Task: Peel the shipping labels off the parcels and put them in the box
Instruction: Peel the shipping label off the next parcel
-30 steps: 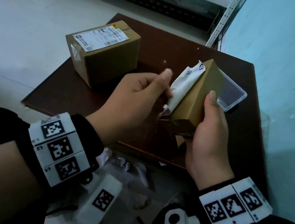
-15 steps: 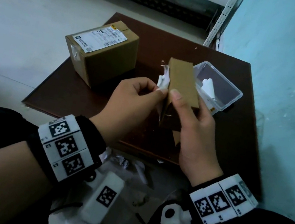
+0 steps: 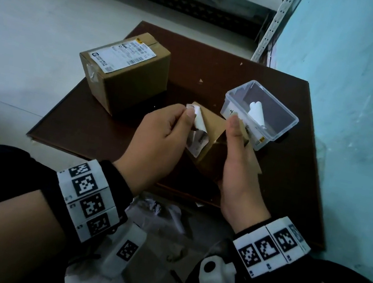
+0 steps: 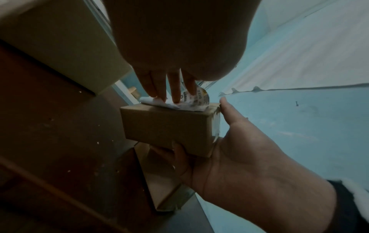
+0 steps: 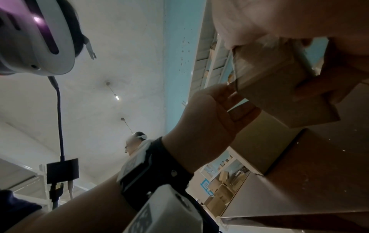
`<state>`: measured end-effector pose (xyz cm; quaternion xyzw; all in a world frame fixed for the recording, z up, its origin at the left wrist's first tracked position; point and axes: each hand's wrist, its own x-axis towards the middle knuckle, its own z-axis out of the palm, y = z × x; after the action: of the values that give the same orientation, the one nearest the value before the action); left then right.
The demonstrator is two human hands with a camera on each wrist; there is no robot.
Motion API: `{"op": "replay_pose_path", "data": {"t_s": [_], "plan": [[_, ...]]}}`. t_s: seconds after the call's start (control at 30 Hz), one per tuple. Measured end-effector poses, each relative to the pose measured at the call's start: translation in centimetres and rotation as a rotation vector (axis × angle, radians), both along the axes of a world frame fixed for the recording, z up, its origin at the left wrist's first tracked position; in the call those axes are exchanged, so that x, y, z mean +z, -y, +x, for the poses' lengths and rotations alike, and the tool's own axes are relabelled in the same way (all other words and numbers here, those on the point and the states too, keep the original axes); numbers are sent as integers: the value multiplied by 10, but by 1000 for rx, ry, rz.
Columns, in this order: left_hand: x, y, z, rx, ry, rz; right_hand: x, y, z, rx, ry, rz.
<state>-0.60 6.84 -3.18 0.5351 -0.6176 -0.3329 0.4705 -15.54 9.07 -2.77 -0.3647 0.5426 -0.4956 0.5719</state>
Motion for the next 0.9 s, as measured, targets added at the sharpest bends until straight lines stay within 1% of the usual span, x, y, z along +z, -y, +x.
{"op": "replay_pose_path", "data": {"t_s": [0.1, 0.2, 0.27, 0.33, 0.4, 0.5, 0.57, 0.63, 0.7, 0.8, 0.9], "plan": [[-4, 2, 1, -41, -24, -3, -4, 1, -4, -9, -25, -4], [-8, 0, 2, -77, 3, -38, -6, 2, -5, -5, -30, -34], [-11, 1, 2, -59, -37, -33, -12, 5, -4, -10, -38, -46], [-13, 2, 3, -36, -74, -18, -15, 4, -2, 23, -58, -80], [-16, 3, 6, -7, -41, -30, -16, 4, -2, 64, -74, -98], [-18, 3, 9, 11, 15, -31, -17, 4, -1, 51, -92, -93], [-18, 3, 10, 9, 20, -19, -21, 7, -1, 14, -104, -84], [-17, 5, 9, 8, -10, -26, -24, 8, -2, 2, -100, -68], [-16, 7, 9, -23, -38, -36, -25, 9, -3, 18, -79, -29], [-12, 5, 8, -118, -24, 6, -28, 11, -3, 40, -95, -53], [-15, 4, 7, -137, -68, 9, -30, 10, -2, 39, -99, -35]]}}
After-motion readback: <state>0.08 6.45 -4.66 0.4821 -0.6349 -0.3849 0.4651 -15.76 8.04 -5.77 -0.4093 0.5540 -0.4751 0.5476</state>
